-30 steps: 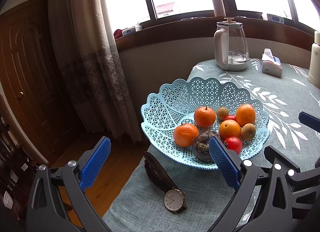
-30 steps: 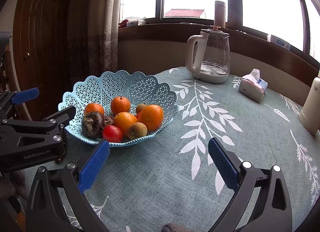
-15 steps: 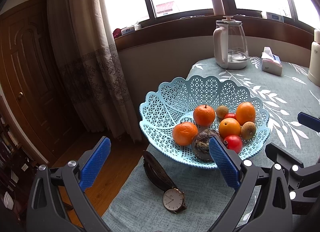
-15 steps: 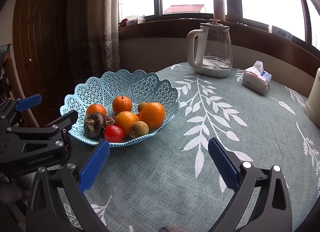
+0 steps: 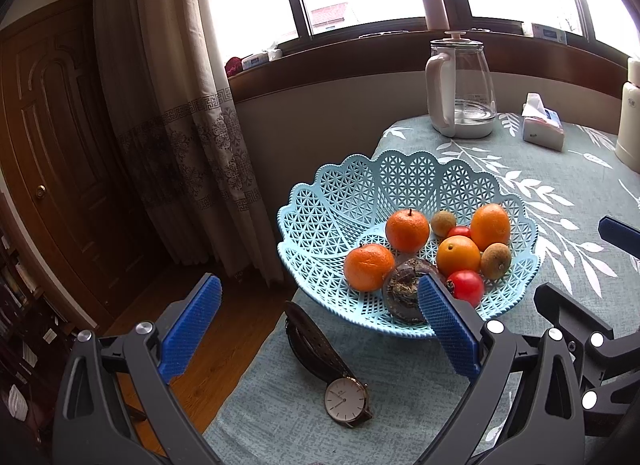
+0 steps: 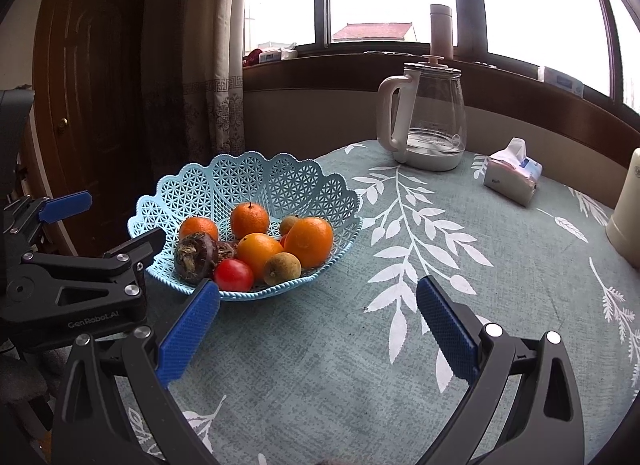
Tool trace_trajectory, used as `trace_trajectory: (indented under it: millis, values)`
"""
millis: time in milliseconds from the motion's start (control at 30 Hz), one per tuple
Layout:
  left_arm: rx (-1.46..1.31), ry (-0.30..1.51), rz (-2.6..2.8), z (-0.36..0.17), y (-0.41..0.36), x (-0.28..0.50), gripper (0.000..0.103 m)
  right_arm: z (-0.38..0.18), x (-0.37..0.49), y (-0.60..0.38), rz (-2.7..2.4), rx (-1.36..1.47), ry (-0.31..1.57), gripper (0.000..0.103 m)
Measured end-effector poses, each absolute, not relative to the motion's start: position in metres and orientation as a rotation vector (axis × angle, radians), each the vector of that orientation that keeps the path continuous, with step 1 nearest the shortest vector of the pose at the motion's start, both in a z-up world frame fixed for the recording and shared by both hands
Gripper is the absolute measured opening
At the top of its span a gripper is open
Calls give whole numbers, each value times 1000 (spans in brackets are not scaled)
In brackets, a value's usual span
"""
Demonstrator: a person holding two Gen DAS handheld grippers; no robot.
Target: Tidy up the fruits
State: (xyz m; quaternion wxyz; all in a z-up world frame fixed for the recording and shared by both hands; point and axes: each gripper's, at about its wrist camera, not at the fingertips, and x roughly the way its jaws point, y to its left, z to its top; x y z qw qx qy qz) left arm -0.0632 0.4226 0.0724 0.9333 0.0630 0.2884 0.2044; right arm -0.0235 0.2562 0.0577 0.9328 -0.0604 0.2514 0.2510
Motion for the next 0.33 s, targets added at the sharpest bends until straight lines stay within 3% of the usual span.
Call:
trace_trajectory:
  millis: [333]
  values:
    - [131,591,415,72,421,-64,100,54,-15,254,483,-112,567,98]
